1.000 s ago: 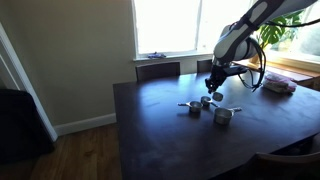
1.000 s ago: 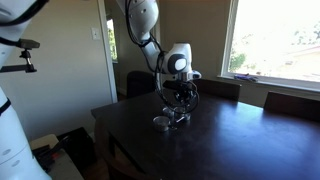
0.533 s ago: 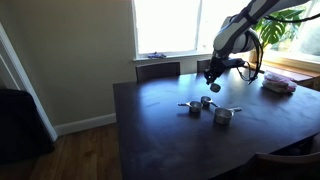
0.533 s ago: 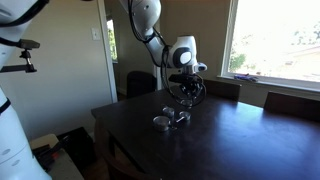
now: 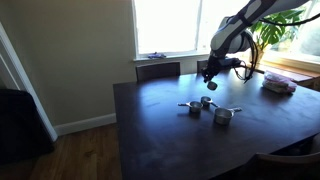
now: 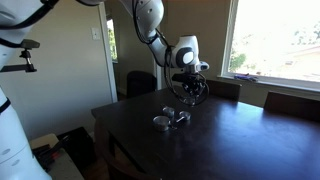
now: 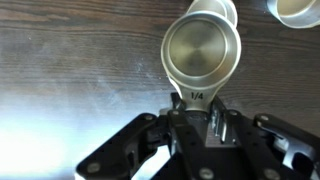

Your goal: Stack the measuring cups together from smallest to biggest

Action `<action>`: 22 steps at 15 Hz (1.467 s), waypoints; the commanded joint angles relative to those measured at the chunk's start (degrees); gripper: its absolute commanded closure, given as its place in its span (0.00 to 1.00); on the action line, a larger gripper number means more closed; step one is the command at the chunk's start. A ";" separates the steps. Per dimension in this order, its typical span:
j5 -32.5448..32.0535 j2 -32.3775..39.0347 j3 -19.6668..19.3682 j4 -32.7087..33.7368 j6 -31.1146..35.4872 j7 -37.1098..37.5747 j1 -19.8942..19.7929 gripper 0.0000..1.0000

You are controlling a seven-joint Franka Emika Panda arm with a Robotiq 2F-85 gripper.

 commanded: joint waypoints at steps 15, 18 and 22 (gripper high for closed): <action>0.79 11.77 1.62 11.30 -4.96 -0.45 0.35 0.88; 0.67 12.07 1.74 10.74 -5.14 -0.71 0.33 0.88; 0.53 10.17 2.42 6.58 -5.01 -3.05 -0.55 0.87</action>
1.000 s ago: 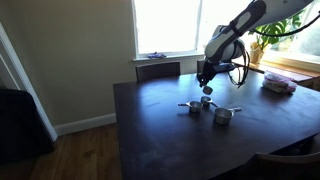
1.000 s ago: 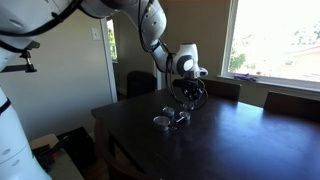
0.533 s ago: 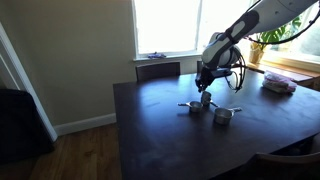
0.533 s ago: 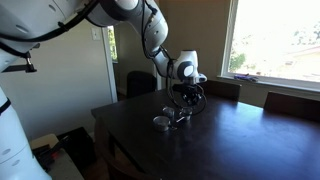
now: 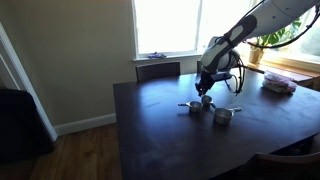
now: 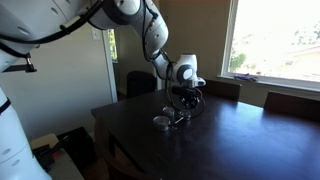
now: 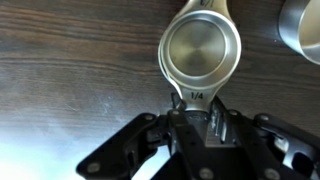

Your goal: Stack the measuring cups together from smallest to biggest

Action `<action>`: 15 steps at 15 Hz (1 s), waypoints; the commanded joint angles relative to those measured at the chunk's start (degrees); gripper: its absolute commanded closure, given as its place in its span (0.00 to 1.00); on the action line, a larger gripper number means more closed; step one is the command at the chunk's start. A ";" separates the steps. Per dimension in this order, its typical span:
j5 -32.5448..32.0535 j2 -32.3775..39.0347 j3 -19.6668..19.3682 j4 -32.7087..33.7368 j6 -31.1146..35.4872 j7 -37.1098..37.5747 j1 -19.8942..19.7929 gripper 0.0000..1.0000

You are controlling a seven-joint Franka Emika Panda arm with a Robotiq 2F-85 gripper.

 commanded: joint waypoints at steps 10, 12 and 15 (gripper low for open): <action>-0.85 -12.38 1.89 -21.53 0.84 -14.76 -5.13 0.87; -1.68 -14.23 1.42 -25.01 1.41 -16.72 -5.29 0.88; -2.69 -16.86 1.10 -29.32 3.51 -18.50 -5.42 0.45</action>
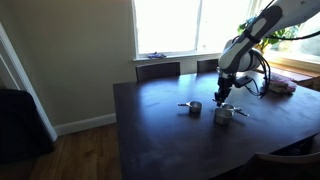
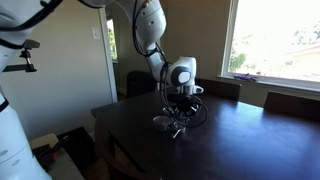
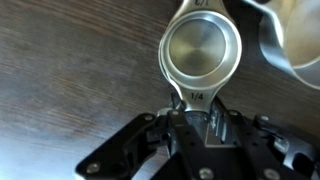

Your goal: Stack the measuring cups together from smallest to biggest

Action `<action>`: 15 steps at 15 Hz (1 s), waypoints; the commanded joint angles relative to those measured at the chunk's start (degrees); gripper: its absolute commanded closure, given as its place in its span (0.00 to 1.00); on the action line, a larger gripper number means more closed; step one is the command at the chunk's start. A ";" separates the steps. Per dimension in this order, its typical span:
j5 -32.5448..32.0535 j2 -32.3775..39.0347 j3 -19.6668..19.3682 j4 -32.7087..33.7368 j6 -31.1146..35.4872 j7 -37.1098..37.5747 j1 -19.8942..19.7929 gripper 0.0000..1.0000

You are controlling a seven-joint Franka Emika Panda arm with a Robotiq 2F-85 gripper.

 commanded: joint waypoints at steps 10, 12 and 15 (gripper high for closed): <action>-2.36 -4.82 0.16 -7.28 3.92 -1.93 -0.38 0.33; -2.37 -4.82 0.16 -7.29 3.92 -1.95 -0.38 0.33; -2.37 -4.82 0.16 -7.30 3.93 -1.95 -0.38 0.33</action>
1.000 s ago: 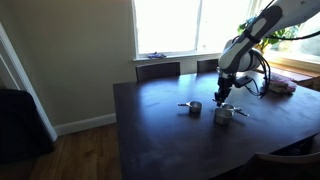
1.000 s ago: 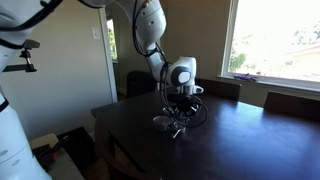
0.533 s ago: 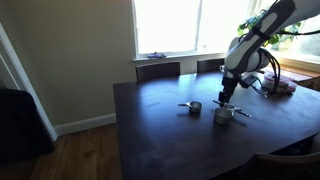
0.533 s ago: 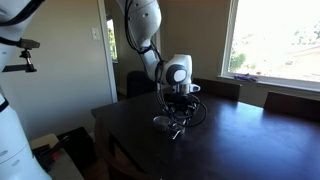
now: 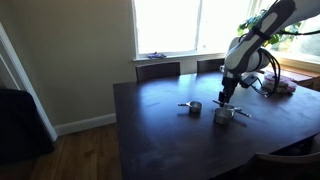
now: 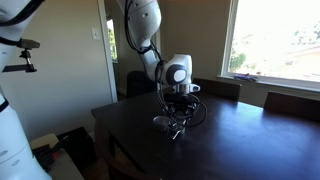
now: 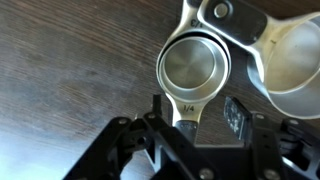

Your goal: Stack the measuring cups together from smallest to biggest

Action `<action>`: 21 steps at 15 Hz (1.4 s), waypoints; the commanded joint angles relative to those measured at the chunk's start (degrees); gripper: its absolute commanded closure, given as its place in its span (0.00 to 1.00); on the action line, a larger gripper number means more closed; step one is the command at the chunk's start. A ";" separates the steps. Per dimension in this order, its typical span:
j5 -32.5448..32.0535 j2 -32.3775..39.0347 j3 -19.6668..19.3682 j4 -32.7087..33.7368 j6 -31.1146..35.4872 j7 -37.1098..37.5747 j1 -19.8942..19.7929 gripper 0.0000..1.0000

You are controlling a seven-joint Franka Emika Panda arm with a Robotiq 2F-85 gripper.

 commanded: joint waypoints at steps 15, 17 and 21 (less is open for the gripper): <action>0.92 -6.08 1.74 -4.48 0.38 -1.34 -1.68 0.00; 1.50 -7.79 2.15 -5.18 -0.68 -1.74 -2.00 0.00; 3.40 -10.56 3.24 -6.90 -0.37 -2.08 -2.35 0.00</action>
